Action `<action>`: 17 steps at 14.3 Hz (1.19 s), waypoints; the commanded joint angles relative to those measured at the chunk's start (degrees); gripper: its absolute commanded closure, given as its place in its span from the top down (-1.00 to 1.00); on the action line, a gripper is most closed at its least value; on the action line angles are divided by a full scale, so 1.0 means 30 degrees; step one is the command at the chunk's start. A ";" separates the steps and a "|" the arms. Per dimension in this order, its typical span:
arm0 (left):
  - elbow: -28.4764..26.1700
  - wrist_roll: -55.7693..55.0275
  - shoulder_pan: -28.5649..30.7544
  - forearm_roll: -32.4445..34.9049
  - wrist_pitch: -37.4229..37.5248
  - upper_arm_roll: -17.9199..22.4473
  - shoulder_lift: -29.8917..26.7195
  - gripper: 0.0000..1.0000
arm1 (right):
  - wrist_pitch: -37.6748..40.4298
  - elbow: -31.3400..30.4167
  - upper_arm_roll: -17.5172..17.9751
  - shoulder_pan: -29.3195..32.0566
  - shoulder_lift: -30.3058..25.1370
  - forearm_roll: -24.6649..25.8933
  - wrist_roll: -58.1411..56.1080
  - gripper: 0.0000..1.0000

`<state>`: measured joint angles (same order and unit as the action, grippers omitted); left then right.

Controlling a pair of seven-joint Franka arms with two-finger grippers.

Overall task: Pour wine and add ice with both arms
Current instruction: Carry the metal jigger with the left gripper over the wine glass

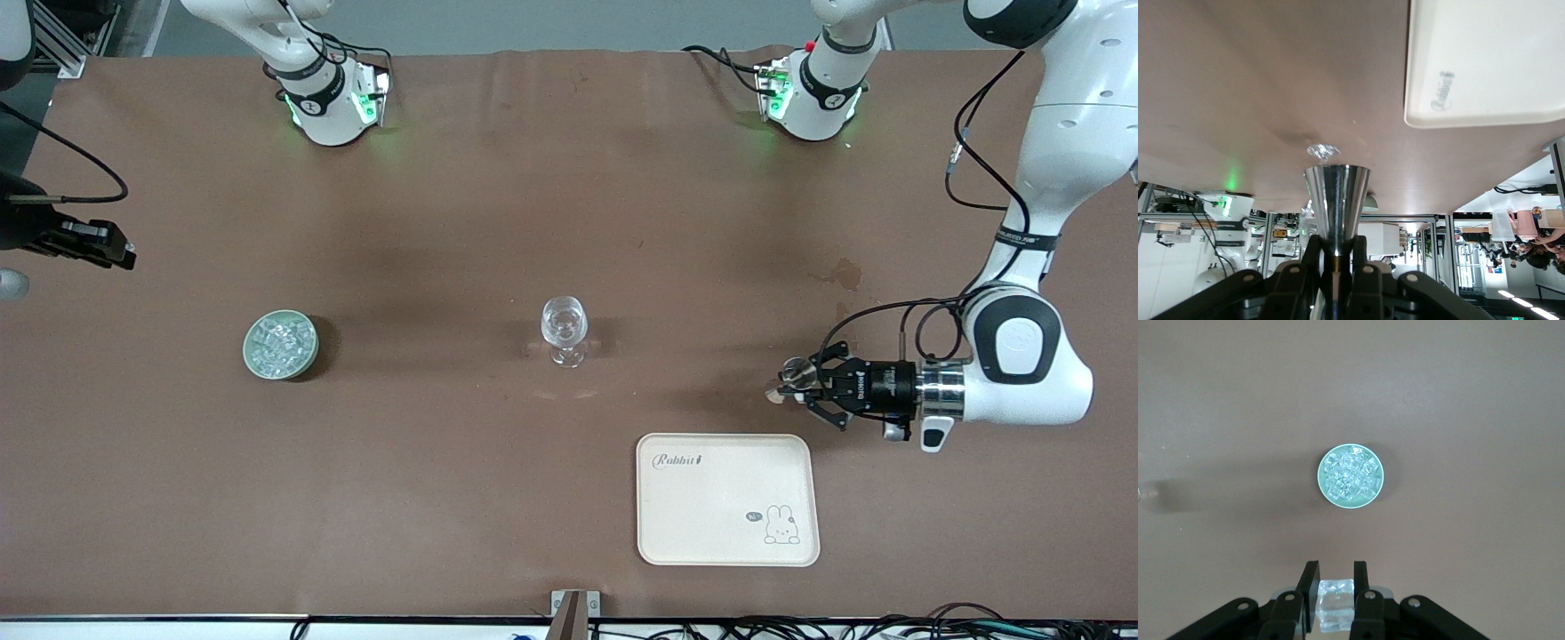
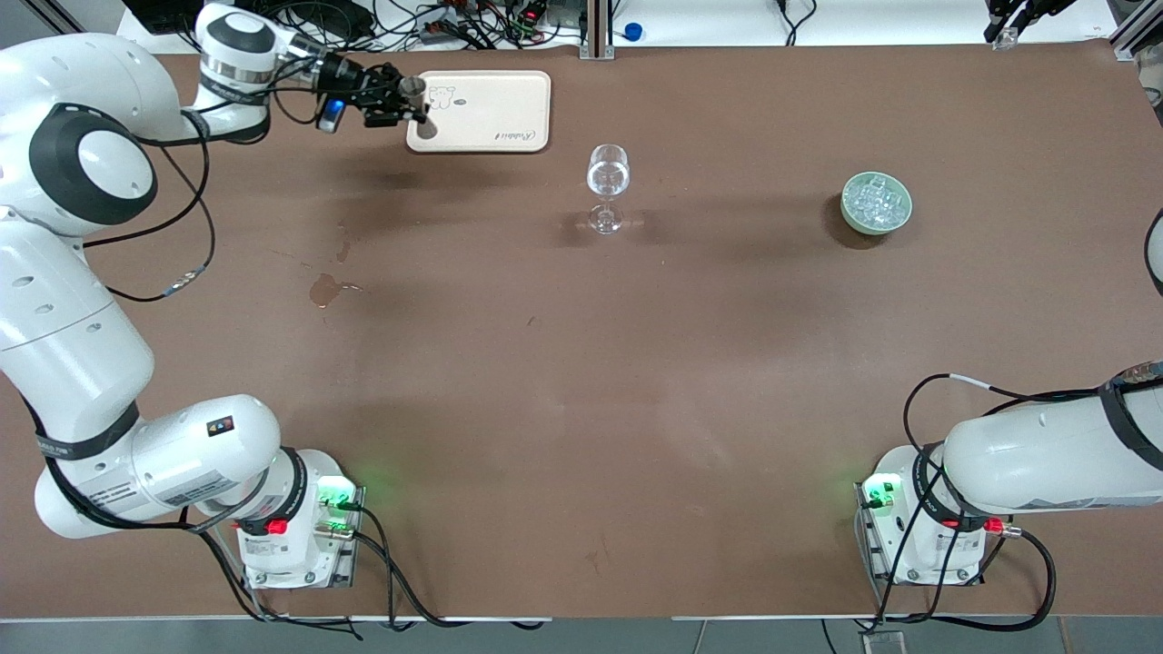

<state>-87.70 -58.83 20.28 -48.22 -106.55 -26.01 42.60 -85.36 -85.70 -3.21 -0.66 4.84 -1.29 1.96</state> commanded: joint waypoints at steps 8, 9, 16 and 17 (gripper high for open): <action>-0.0386 -0.4969 -0.4648 -0.0041 -0.4648 -0.0147 -0.1747 -0.99 | 0.0066 -0.0174 0.0160 0.0484 -0.0677 0.0254 0.0138 -0.99; -0.0415 -0.5058 -0.5000 -0.0011 -0.4650 -0.0147 -0.1952 -0.99 | 0.0007 -0.0203 0.0160 0.0455 -0.0647 0.0196 0.0138 -0.99; -0.2932 -0.5702 -0.6467 0.0048 -0.5790 -0.0117 -0.4003 -0.99 | -0.0256 -0.0555 0.0190 0.0396 -0.0618 0.0048 0.0138 -0.99; -0.3225 -0.5790 -0.6700 0.0048 -0.6053 -0.0146 -0.4178 -0.99 | -0.0286 -0.0555 0.0248 0.0338 -0.0618 0.0049 0.0138 -0.99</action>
<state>-93.41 -74.73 1.23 -48.20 -122.58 -26.79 33.50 -85.51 -86.57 -3.14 0.17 3.61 -1.07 1.96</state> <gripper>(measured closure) 0.784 0.753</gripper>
